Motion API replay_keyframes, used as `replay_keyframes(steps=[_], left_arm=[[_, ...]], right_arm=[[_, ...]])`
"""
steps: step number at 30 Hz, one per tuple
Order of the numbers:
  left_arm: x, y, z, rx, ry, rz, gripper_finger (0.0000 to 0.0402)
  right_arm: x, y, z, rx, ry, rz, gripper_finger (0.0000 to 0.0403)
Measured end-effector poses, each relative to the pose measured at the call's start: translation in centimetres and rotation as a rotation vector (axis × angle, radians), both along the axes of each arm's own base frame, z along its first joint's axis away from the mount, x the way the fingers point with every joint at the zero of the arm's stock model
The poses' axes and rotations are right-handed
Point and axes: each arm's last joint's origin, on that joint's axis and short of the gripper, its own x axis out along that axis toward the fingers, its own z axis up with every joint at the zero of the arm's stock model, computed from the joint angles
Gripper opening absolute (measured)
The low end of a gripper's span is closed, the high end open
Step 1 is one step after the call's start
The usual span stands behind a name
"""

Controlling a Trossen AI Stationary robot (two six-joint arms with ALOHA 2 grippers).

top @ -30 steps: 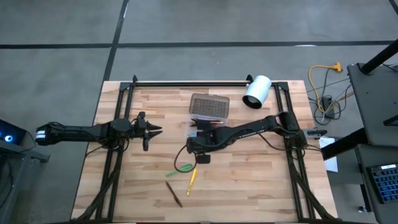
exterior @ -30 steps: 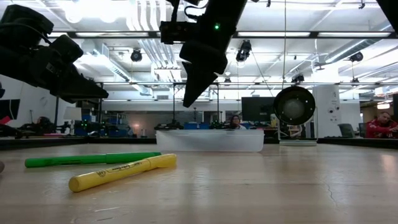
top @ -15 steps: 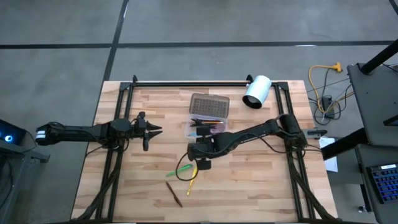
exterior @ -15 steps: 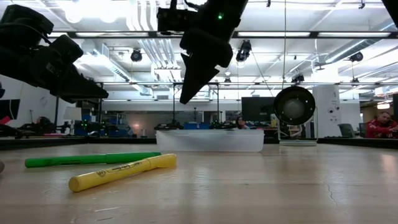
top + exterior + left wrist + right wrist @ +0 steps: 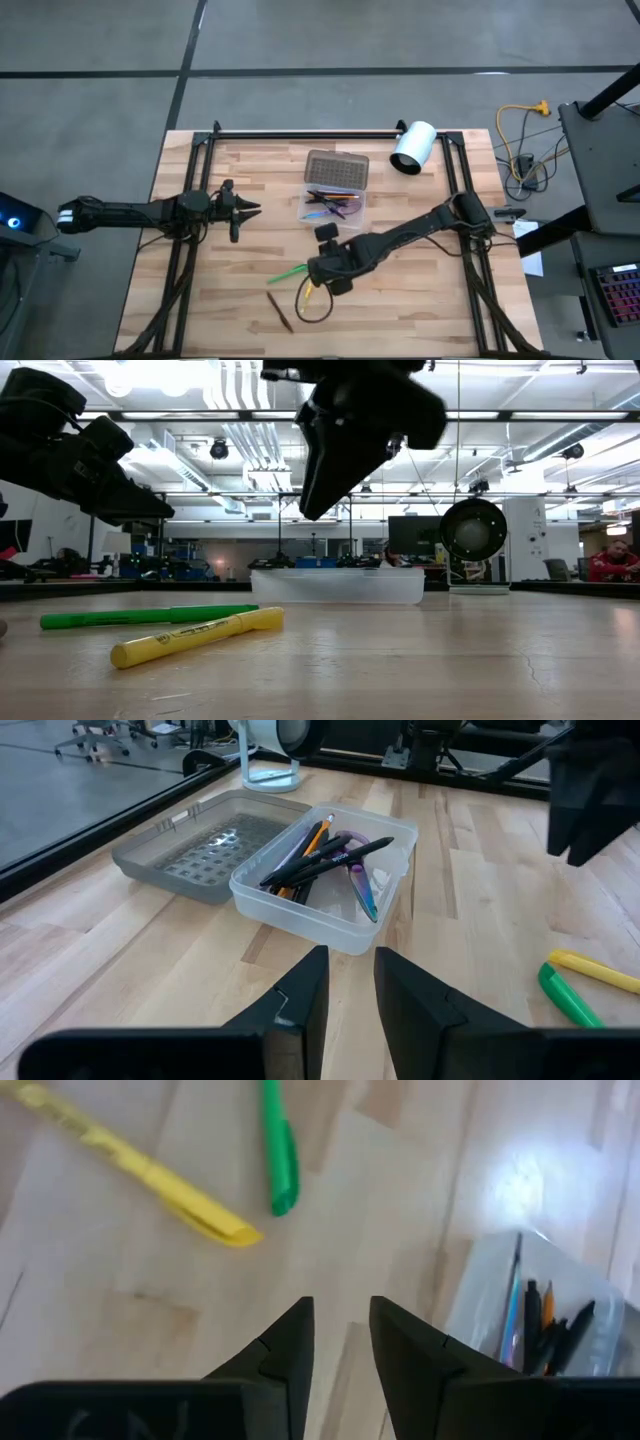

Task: Pick & place school supplies into a supply box
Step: Put the yellow pen into the supply box

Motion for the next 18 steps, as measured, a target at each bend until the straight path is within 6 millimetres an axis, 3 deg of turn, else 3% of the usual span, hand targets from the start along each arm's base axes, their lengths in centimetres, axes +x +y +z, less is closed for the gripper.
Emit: replay_keyframes(steps=[10,18], left_arm=[[0.0,0.0,0.0,0.0,0.0,0.0,0.0069],[0.0,0.0,0.0,0.0,0.0,0.0,0.0069]], right_arm=[[-0.6,2.0,-0.3,-0.034,0.01,0.145,0.0088],[1.1,2.7,-2.6,-0.067,0.047,0.256,0.0088]])
